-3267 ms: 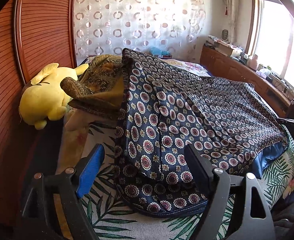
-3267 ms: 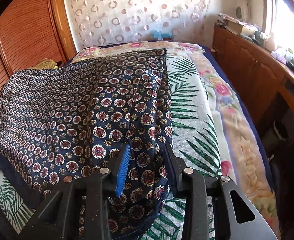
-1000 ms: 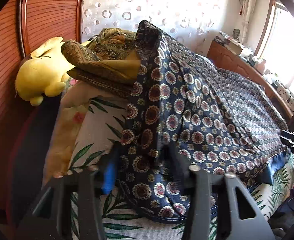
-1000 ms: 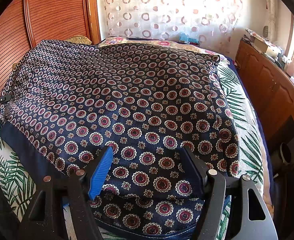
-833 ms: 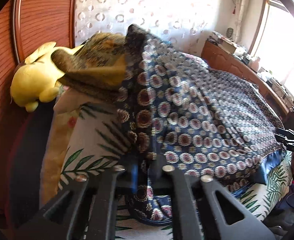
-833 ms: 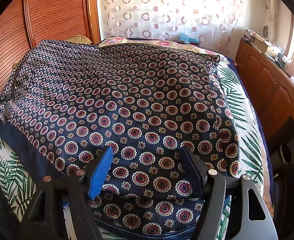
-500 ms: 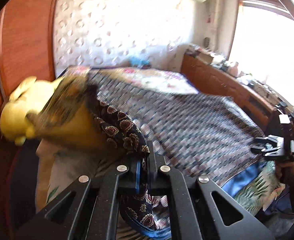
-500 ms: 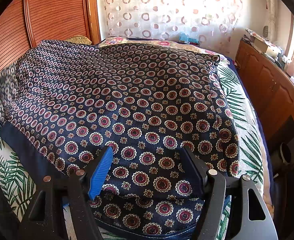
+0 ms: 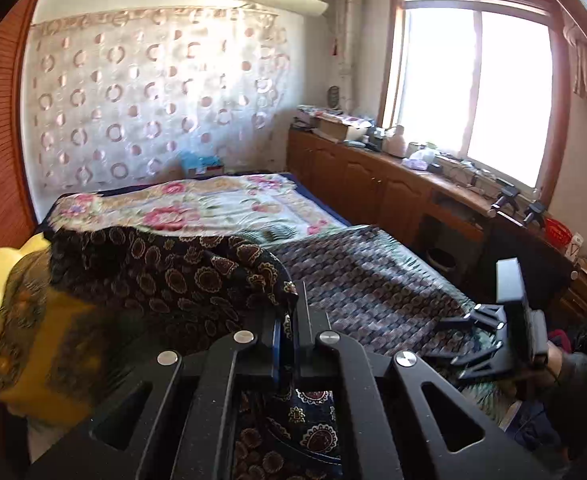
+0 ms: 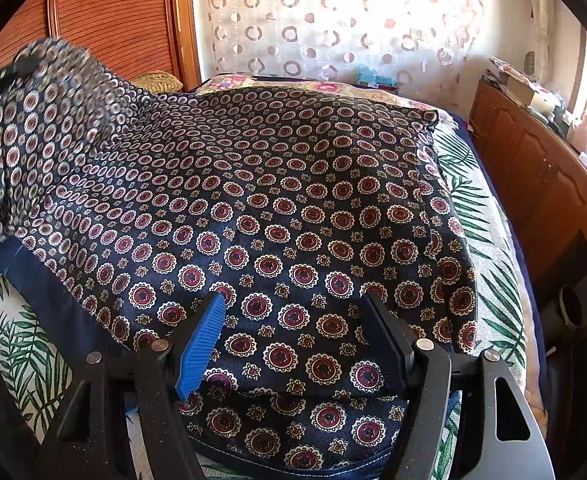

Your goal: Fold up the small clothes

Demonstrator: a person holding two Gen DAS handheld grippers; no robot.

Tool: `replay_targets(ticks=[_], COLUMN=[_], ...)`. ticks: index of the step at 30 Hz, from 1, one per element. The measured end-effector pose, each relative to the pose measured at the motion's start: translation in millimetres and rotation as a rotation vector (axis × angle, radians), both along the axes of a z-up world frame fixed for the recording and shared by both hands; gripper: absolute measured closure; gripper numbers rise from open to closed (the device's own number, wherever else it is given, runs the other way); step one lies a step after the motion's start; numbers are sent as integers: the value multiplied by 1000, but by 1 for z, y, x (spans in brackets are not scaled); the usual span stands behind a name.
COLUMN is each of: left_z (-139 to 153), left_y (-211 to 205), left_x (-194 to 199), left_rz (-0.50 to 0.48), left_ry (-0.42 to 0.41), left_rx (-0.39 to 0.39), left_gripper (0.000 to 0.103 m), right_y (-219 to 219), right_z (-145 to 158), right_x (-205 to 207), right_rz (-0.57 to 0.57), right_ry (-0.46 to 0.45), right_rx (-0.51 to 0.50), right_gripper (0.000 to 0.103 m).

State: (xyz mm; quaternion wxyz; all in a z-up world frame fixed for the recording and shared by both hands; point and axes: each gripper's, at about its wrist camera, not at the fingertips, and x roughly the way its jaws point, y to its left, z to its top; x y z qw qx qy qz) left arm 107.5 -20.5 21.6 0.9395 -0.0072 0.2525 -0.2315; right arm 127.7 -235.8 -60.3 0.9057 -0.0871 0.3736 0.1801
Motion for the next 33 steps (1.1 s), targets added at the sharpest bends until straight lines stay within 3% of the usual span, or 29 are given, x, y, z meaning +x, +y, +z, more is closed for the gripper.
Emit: replay_targets(ticks=[6,9,14,18,20,21,33], left_z=[0,-13,-28,-34,-36,-36,-46], left_y=[-32,-44,-43,-36,-35,-33,-20], left_x=[-1,-2,-5,-10,-14,-16,-16], left_rz=[-73,-94,-101,-83,-81,-91,-47], left_ry=[5,34,61,73,74,74,97], left_rx=[4,70,100,108,100,88,81], left_gripper=[98,95,62,45,23,19,17], right_y=[0,-1,0,-2,-1,-2,-2], right_z=[0,0,-1,-1,-1,-1,-1], right_x=[-1,-1,0,0,0,0,0], right_rz=[-5,-7,-8,-7,-6,-6,-4], right_ry=[-2,-2,-2,-2,-2,-2,-2], right_rx=[1,3,2,3,3,3,4], right_gripper=[31,31,31,31,31,31,31])
